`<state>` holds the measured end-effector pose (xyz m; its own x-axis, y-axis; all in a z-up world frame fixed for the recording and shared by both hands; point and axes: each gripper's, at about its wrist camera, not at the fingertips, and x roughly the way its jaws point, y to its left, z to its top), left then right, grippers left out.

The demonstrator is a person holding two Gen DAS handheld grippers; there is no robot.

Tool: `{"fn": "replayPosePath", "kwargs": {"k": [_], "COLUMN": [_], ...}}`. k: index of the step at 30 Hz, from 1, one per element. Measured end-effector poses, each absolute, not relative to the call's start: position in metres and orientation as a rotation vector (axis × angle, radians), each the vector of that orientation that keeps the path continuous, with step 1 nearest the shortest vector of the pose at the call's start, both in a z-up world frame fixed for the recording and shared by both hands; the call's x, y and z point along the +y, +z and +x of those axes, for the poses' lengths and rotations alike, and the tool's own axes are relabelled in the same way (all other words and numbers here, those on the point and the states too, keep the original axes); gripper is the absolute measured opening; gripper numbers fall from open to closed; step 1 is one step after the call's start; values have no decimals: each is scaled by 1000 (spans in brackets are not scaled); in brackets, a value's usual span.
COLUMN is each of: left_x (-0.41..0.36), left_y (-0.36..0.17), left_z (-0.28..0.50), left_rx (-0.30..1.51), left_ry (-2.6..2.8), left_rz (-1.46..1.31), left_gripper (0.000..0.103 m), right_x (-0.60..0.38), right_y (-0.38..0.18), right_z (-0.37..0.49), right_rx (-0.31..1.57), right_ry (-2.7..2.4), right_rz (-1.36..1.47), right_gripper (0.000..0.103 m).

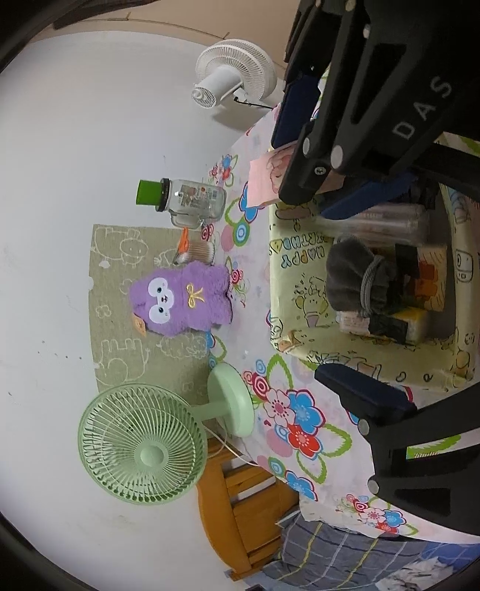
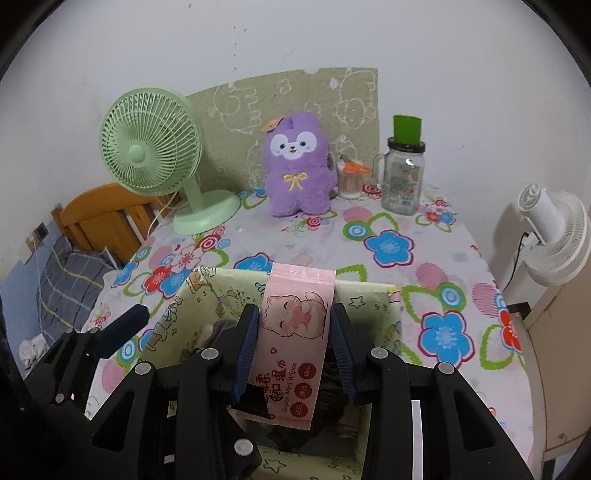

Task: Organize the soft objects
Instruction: 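Open the left tool to drop the grey pouch while the right tool releases the pink pack into the basket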

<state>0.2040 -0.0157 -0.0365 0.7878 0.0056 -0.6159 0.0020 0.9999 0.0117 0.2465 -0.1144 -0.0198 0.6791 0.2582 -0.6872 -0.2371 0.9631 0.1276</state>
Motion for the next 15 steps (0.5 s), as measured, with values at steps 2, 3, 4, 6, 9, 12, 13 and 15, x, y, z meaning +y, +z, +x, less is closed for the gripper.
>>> {"fn": "replayPosePath", "kwargs": {"k": [2, 3, 4, 6, 9, 12, 13, 15], "left_x": [-14, -13, -13, -13, -12, -12, -12, -12], "left_y": [-38, -38, -38, -39, -41, -41, -41, -40], "left_z": [204, 204, 203, 202, 202, 200, 198, 196], "left_rx": [669, 670, 669, 671, 678, 679, 677, 673], "left_ry": [1, 1, 2, 5, 4, 5, 6, 12], "left_rz": [8, 8, 8, 11, 8, 8, 7, 5], "left_gripper": [84, 85, 86, 87, 87, 87, 87, 88], "right_x": [-112, -111, -110, -107, -107, -107, -107, -108], "right_y": [-22, -24, -25, -26, -28, -29, -28, -28], "right_z": [248, 249, 249, 248, 248, 247, 246, 244], "right_rx": [785, 786, 786, 788, 794, 800, 800, 794], "right_ry": [289, 291, 290, 287, 289, 290, 290, 278], "right_rz": [33, 34, 32, 28, 27, 26, 27, 21], "right_gripper": [42, 42, 42, 43, 44, 45, 46, 56]}}
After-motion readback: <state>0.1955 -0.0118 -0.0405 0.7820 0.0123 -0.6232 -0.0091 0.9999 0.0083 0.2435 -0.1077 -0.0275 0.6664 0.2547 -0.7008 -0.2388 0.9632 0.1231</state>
